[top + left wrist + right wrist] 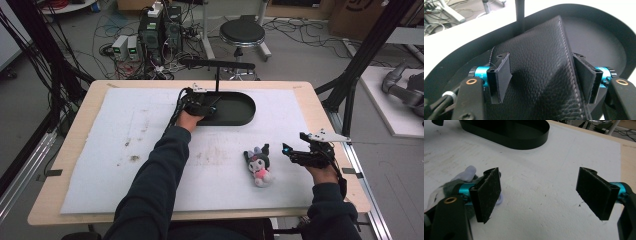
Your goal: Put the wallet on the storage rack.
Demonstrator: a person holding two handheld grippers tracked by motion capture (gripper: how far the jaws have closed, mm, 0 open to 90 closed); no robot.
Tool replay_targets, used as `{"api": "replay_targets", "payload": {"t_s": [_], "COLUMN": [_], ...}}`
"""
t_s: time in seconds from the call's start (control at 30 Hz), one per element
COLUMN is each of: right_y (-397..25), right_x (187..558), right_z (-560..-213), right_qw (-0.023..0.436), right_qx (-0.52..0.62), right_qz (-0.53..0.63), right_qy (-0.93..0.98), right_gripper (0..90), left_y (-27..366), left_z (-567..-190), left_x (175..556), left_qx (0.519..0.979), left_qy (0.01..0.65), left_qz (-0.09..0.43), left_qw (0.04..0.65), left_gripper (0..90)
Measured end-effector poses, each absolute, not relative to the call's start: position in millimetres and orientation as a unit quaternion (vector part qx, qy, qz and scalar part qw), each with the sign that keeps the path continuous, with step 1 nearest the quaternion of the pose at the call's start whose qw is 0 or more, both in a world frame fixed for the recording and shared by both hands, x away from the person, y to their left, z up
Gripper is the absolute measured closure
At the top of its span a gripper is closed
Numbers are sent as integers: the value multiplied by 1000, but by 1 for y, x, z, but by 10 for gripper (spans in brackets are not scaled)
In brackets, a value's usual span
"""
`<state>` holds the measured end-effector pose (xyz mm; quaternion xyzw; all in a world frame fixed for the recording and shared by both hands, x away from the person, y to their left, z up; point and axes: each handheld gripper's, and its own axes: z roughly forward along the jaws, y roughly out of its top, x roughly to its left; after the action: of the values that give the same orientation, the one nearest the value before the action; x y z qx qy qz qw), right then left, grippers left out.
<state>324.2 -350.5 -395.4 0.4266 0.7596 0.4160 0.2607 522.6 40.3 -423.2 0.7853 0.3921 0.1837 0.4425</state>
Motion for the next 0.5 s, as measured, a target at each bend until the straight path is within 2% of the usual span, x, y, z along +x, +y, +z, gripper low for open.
{"api": "replay_targets", "payload": {"t_s": [0.3, 0.5], "right_y": [-348, -347], "right_x": [324, 324], "right_z": [-395, -395], "right_qw": [259, 258], "right_qx": [424, 423], "right_qz": [416, 416], "right_qy": [762, 763], "right_gripper": [204, 204], "left_y": [52, 80], "left_z": [-412, -398], "left_x": [516, 491], "left_qx": [767, 740], "left_qy": [396, 399], "left_qz": [170, 174], "left_qw": [476, 513], "left_gripper": [338, 346]}}
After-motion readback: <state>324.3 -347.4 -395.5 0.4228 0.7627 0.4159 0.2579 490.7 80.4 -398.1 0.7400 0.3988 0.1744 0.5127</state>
